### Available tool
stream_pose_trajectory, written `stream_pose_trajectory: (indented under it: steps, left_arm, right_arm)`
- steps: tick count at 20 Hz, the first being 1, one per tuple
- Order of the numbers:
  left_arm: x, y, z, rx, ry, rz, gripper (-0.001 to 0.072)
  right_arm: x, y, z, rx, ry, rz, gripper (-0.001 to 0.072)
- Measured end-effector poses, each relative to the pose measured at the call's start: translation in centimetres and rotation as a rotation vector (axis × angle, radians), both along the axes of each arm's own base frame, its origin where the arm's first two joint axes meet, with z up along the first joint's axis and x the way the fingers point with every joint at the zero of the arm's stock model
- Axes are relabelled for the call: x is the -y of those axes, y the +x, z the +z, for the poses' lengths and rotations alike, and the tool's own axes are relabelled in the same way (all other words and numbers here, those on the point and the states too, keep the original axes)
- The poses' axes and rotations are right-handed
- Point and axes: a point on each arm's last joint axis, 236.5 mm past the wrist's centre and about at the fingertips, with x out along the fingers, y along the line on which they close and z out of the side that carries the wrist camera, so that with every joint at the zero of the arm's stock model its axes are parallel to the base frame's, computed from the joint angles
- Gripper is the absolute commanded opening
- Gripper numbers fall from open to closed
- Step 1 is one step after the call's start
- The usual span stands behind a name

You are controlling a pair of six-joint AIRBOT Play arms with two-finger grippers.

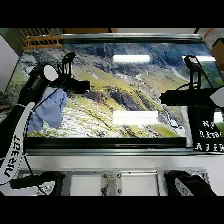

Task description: Fold the clothes and pants, and hang the long-sleeved shirts on hangers.

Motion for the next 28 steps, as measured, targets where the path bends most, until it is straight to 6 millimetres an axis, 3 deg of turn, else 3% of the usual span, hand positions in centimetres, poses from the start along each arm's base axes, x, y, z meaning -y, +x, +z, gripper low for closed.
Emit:
stream_pose_trajectory:
  steps: [2, 3, 4, 5, 6, 7, 8, 11, 13, 14, 15, 16, 17, 18, 20, 22, 25, 28]
  left_arm:
    - [0.0, 0.0, 0.0, 0.0, 0.0, 0.001, 0.0006]
    - [-0.1, 0.1, 0.1, 0.002, 0.004, 0.001, 0.0296]
    - [-1.1, 0.5, 0.5, 0.019, 0.03, 0.008, 0.071]
    - [-3.5, 1.3, 1.0, 0.04, 0.102, 0.026, 0.071]
    - [-7.2, 1.9, 1.5, 0.048, 0.197, 0.067, 0.071]
    - [-16.2, 2.3, 1.1, 0.018, 0.365, 0.233, 0.0709]
    - [-19.4, 2.0, -0.2, -0.009, 0.399, 0.307, 0.0709]
    - [-24.0, 1.6, -3.9, -0.052, 0.436, 0.404, 0.0709]
    - [-25.5, 1.3, -6.8, -0.093, 0.45, 0.426, 0.0683]
    - [-25.9, 1.2, -8.2, -0.119, 0.457, 0.43, 0.0443]
    - [-26.3, 1.1, -9.4, -0.144, 0.463, 0.433, 0.0069]
    - [-26.6, 1.0, -10.3, -0.17, 0.469, 0.431, 0.0006]
    - [-26.7, 0.9, -11.0, -0.195, 0.475, 0.429, 0.0005]
    - [-26.6, 0.8, -11.3, -0.212, 0.475, 0.428, 0.0005]
    - [-25.2, 1.2, -9.9, -0.197, 0.479, 0.402, 0.0005]
    - [-21.3, 1.8, -6.6, -0.126, 0.446, 0.335, 0.0006]
    - [-11.4, 0.8, -1.3, -0.009, 0.344, 0.159, 0.0006]
    - [-0.5, -2.5, 2.7, 0.104, 0.258, -0.068, 0.0006]
  right_arm:
    - [0.0, 0.0, 0.0, 0.0, 0.0, 0.0, 0.0025]
    - [0.0, 0.0, 0.0, 0.0, 0.0, 0.0, 0.0025]
    - [0.0, 0.0, 0.0, 0.0, 0.0, 0.0, 0.0025]
    - [0.0, 0.0, 0.0, 0.0, 0.0, 0.0, 0.0025]
    - [0.0, 0.0, 0.0, 0.0, 0.0, 0.0, 0.0025]
    - [0.0, 0.0, 0.0, 0.0, 0.0, 0.0, 0.0025]
    - [0.0, 0.0, 0.0, 0.0, 0.0, 0.0, 0.0025]
    - [0.0, 0.0, 0.0, 0.0, 0.0, 0.0, 0.0025]
    - [0.0, 0.0, 0.0, 0.0, 0.0, 0.0, 0.0025]
    - [0.0, 0.0, 0.0, 0.0, 0.0, 0.0, 0.0025]
    - [0.0, 0.0, 0.0, 0.0, 0.0, 0.0, 0.0025]
    - [0.0, 0.0, 0.0, 0.0, 0.0, 0.0, 0.0025]
    - [0.0, 0.0, 0.0, 0.0, 0.0, 0.0, 0.0025]
    - [0.0, 0.0, 0.0, 0.0, 0.0, 0.0, 0.0025]
    - [0.0, 0.0, 0.0, 0.0, 0.0, 0.0, 0.0025]
    - [0.0, 0.0, 0.0, 0.0, 0.0, 0.0, 0.0025]
    - [0.0, 0.0, 0.0, 0.0, 0.0, 0.0, 0.0025]
    - [-0.5, -0.1, 0.2, -0.002, 0.027, 0.002, 0.0024]
